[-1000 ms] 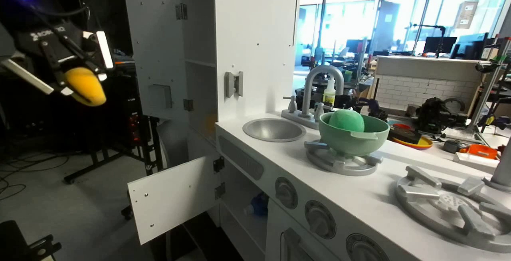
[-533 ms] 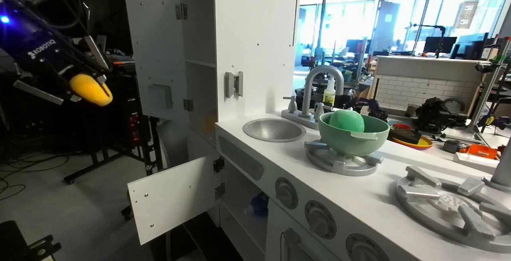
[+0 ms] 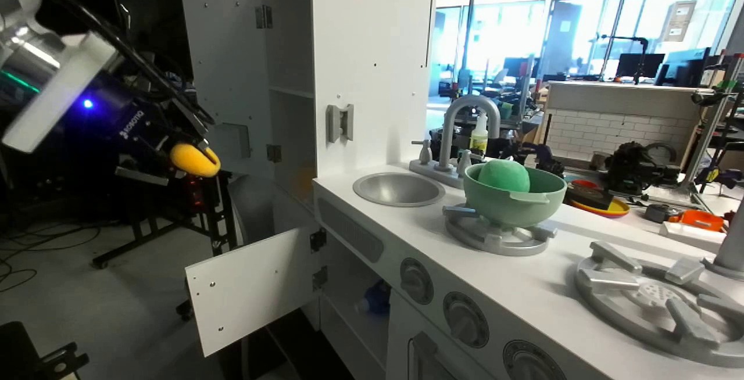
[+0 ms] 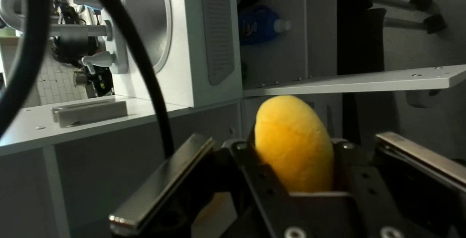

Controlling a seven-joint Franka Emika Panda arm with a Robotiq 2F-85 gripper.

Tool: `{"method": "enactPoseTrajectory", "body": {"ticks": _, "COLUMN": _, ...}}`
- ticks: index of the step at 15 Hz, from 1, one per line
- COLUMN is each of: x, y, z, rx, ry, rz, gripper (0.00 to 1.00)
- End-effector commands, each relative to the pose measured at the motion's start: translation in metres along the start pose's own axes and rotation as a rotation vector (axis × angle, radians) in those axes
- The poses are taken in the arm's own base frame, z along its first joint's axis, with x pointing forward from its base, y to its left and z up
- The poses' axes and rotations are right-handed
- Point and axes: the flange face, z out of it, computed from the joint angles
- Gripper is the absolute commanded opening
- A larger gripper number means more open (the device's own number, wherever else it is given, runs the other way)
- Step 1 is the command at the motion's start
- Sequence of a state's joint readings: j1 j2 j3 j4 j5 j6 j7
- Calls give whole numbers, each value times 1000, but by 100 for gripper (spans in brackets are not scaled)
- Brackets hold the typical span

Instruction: Open the cabinet and put the yellow objects in the bottom drawer

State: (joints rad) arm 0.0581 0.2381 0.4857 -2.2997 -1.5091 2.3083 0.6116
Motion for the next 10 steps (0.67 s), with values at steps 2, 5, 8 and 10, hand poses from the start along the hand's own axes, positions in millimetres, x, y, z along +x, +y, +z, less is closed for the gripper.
{"method": "enactPoseTrajectory", "body": {"ticks": 2, "x": 48, "y": -26, "z": 62, "rx": -80, "ry": -30, "rz": 59, "gripper": 6}}
{"method": "enactPoseTrajectory", "body": {"ticks": 5, "x": 86, "y": -6, "z": 90, "rx": -92, "ry": -49, "rz": 139, "gripper": 6}}
{"method": "enactPoseTrajectory", "body": {"ticks": 8, "x": 122, "y": 28, "z": 110, "rx": -123, "ry": -41, "rz": 211, "gripper": 6}}
{"method": "enactPoseTrajectory", "body": {"ticks": 10, "x": 142, "y": 43, "z": 124, "rx": -147, "ry": -40, "rz": 239, "gripper": 6}}
